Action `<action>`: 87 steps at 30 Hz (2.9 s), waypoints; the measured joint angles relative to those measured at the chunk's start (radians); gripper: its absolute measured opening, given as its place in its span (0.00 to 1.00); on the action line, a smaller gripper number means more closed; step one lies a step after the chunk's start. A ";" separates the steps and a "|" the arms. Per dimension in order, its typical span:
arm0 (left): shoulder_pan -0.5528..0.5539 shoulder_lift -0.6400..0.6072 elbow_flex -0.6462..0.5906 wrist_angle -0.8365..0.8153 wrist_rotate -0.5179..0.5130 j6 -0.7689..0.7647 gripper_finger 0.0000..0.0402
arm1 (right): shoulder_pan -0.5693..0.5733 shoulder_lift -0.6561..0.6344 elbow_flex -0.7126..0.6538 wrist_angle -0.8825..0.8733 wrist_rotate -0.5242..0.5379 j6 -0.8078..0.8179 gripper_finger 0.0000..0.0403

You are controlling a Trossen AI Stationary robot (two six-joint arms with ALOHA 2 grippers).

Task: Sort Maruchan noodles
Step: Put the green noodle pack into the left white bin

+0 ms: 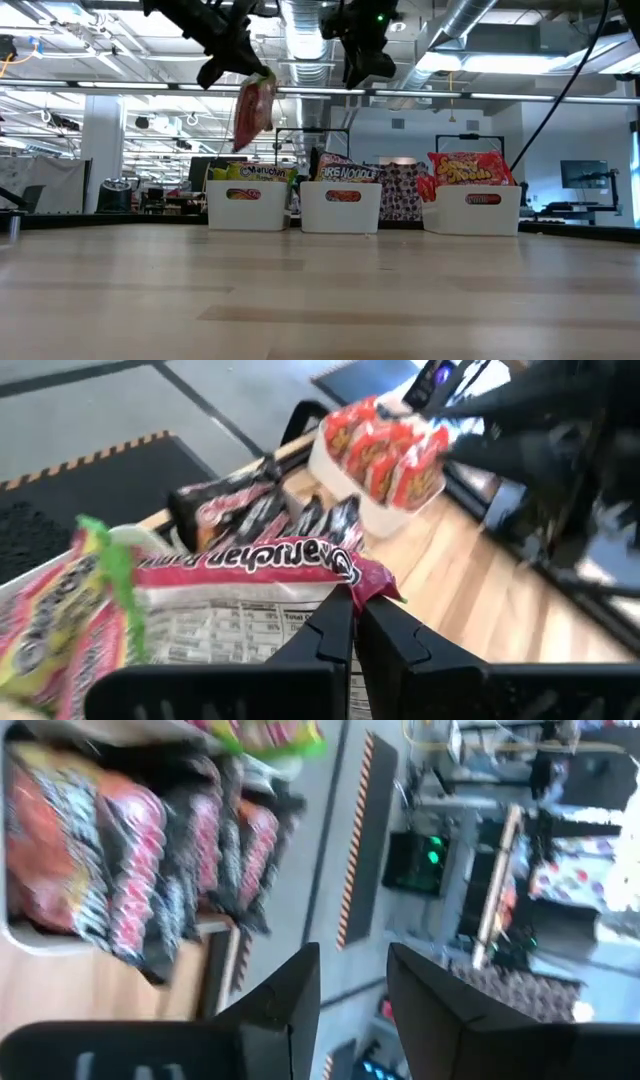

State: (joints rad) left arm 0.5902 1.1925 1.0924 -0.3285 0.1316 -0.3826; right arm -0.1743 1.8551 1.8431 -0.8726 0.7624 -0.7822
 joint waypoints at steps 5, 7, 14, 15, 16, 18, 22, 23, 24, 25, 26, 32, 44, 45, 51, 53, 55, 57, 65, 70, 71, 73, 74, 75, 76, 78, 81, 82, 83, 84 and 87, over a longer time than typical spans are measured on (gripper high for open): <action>0.015 -0.015 0.000 -0.050 0.038 0.093 0.00 | -0.029 -0.023 0.000 -0.013 0.065 0.000 0.35; 0.017 -0.015 0.000 -0.043 0.077 0.116 0.00 | -0.046 -0.036 -0.002 -0.021 0.065 0.011 0.35; 0.016 -0.015 0.000 -0.060 0.089 0.172 0.00 | -0.085 -0.049 -0.002 -0.019 0.063 0.049 0.35; 0.019 -0.015 0.000 -0.063 0.076 0.184 0.00 | -0.085 -0.049 -0.002 -0.019 0.064 0.049 0.35; 0.024 -0.015 0.000 -0.064 0.065 0.195 0.00 | -0.088 -0.049 -0.002 -0.020 0.067 0.049 0.35; 0.030 -0.005 0.001 -0.056 0.065 0.203 0.00 | -0.093 -0.049 -0.002 -0.021 0.068 0.049 0.34; 0.041 0.033 0.001 -0.046 0.078 0.194 0.00 | -0.095 -0.049 -0.002 -0.021 0.068 0.049 0.35; 0.041 0.045 0.001 -0.041 0.084 0.194 0.00 | -0.095 -0.049 -0.002 -0.020 0.068 0.049 0.35; 0.041 0.058 0.001 -0.041 0.089 0.193 0.00 | -0.095 -0.049 -0.002 -0.020 0.068 0.049 0.34; 0.040 0.069 0.001 -0.039 0.095 0.190 0.00 | -0.095 -0.049 -0.002 -0.021 0.068 0.049 0.34; 0.038 0.078 0.001 -0.033 0.096 0.189 0.00 | -0.095 -0.049 -0.002 -0.021 0.068 0.049 0.34; 0.035 0.085 0.001 -0.038 0.054 0.207 0.00 | -0.095 -0.049 -0.002 -0.021 0.071 0.049 0.34; 0.042 0.086 -0.068 -0.099 -0.065 0.350 0.00 | -0.095 -0.048 -0.002 -0.024 0.070 0.049 0.34; 0.042 0.086 -0.073 -0.097 -0.079 0.358 0.00 | -0.095 -0.048 -0.002 -0.024 0.070 0.049 0.34; 0.055 0.086 -0.109 -0.095 -0.138 0.375 0.00 | -0.095 -0.048 -0.002 -0.024 0.070 0.049 0.34; 0.069 0.086 -0.123 -0.090 -0.141 0.373 0.00 | -0.094 -0.048 -0.002 -0.024 0.070 0.050 0.34; 0.082 0.086 -0.129 -0.079 -0.141 0.367 0.00 | -0.093 -0.048 -0.002 -0.024 0.070 0.050 0.34; 0.093 0.086 -0.129 -0.073 -0.140 0.368 0.00 | -0.090 -0.048 -0.002 -0.024 0.070 0.050 0.34; 0.119 0.086 -0.129 -0.082 -0.034 0.309 0.09 | -0.088 -0.048 -0.002 -0.024 0.070 0.050 0.34; 0.128 0.086 -0.127 -0.074 -0.084 0.288 0.22 | -0.088 -0.047 -0.002 -0.024 0.070 0.050 0.34; 0.132 0.086 -0.126 -0.074 -0.107 0.287 0.24 | -0.088 -0.047 -0.002 -0.024 0.070 0.050 0.34; 0.142 0.086 -0.121 -0.074 -0.134 0.285 0.28 | -0.088 -0.047 -0.002 -0.024 0.070 0.049 0.34; 0.148 0.086 -0.117 -0.075 -0.137 0.284 0.29 | -0.088 -0.047 -0.002 -0.024 0.070 0.049 0.34; 0.153 0.086 -0.111 -0.078 -0.137 0.284 0.31 | -0.088 -0.047 -0.002 -0.025 0.070 0.050 0.34; 0.157 0.086 -0.103 -0.078 -0.136 0.284 0.32 | -0.088 -0.047 -0.002 -0.025 0.070 0.050 0.34; 0.164 0.086 -0.088 -0.078 -0.129 0.284 0.33 | -0.088 -0.047 -0.002 -0.032 0.070 0.049 0.34; 0.174 0.086 -0.063 -0.077 -0.116 0.284 0.33 | -0.088 -0.047 -0.002 -0.038 0.070 0.049 0.34; 0.176 0.086 -0.054 -0.080 -0.114 0.284 0.33 | -0.088 -0.047 -0.002 -0.039 0.070 0.050 0.34; 0.176 0.086 -0.044 -0.083 -0.113 0.284 0.33 | -0.088 -0.047 -0.002 -0.039 0.070 0.049 0.34; 0.176 0.085 -0.037 -0.083 -0.113 0.284 0.33 | -0.088 -0.047 -0.002 -0.039 0.070 0.049 0.34; 0.176 0.085 -0.012 -0.097 -0.061 0.262 0.33 | -0.088 -0.047 -0.002 -0.039 0.070 0.050 0.34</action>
State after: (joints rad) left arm 0.7658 1.2778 1.0805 -0.4258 0.0707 -0.1208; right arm -0.2623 1.8076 1.8412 -0.9119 0.8322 -0.7326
